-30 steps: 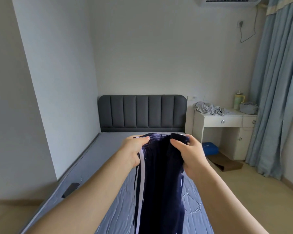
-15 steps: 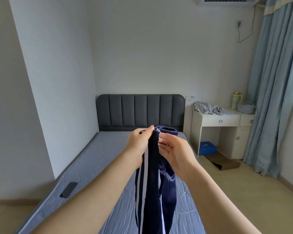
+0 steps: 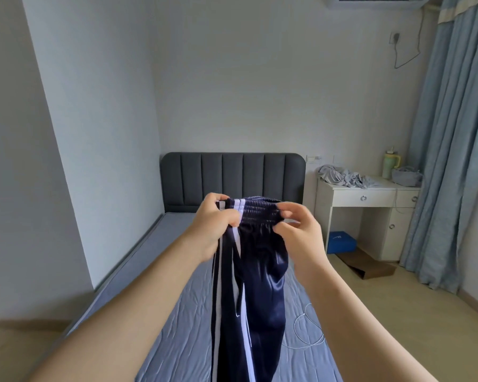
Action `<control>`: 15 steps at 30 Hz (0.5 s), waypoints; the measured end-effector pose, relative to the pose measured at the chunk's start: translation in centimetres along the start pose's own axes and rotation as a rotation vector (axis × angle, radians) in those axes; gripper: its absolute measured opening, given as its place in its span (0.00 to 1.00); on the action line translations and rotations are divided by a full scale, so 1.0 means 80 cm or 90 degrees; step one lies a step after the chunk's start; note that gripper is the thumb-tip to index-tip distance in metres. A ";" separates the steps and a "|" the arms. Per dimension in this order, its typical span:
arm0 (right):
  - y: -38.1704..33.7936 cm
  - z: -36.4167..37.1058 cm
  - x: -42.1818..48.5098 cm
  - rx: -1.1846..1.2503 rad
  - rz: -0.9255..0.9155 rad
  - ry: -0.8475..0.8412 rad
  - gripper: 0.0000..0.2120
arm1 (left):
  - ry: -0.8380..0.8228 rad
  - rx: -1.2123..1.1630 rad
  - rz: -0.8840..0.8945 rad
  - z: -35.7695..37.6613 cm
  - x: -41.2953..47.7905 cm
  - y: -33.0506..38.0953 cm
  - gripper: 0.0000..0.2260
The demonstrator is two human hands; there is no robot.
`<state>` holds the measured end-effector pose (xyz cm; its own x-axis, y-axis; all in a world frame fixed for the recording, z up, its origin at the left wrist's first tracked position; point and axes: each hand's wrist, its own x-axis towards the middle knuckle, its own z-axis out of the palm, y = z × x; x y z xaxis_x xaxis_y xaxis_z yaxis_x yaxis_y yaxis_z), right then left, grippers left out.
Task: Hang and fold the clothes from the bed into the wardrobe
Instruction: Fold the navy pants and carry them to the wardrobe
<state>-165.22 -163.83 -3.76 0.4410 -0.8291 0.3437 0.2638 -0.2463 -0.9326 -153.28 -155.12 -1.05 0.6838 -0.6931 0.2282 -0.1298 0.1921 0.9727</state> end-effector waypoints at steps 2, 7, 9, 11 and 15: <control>-0.001 -0.005 0.005 0.045 0.031 -0.014 0.23 | -0.023 -0.048 -0.016 -0.012 0.004 0.009 0.14; -0.007 -0.002 0.014 0.156 0.111 -0.249 0.20 | -0.097 -0.155 -0.006 -0.039 0.014 0.029 0.15; -0.015 0.004 0.016 0.180 0.104 -0.243 0.09 | -0.112 -0.137 0.000 -0.043 0.017 0.032 0.14; -0.021 0.008 0.023 0.191 0.072 -0.199 0.06 | -0.150 -0.035 -0.008 -0.048 0.020 0.029 0.14; -0.027 0.014 0.034 0.106 0.010 -0.167 0.08 | -0.281 0.272 -0.048 -0.065 0.023 0.031 0.15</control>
<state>-163.67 -164.99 -0.71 0.6472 -0.6686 0.3661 0.3824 -0.1306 -0.9147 -148.62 -152.31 1.54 0.3530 -0.9334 0.0650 -0.4313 -0.1007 0.8966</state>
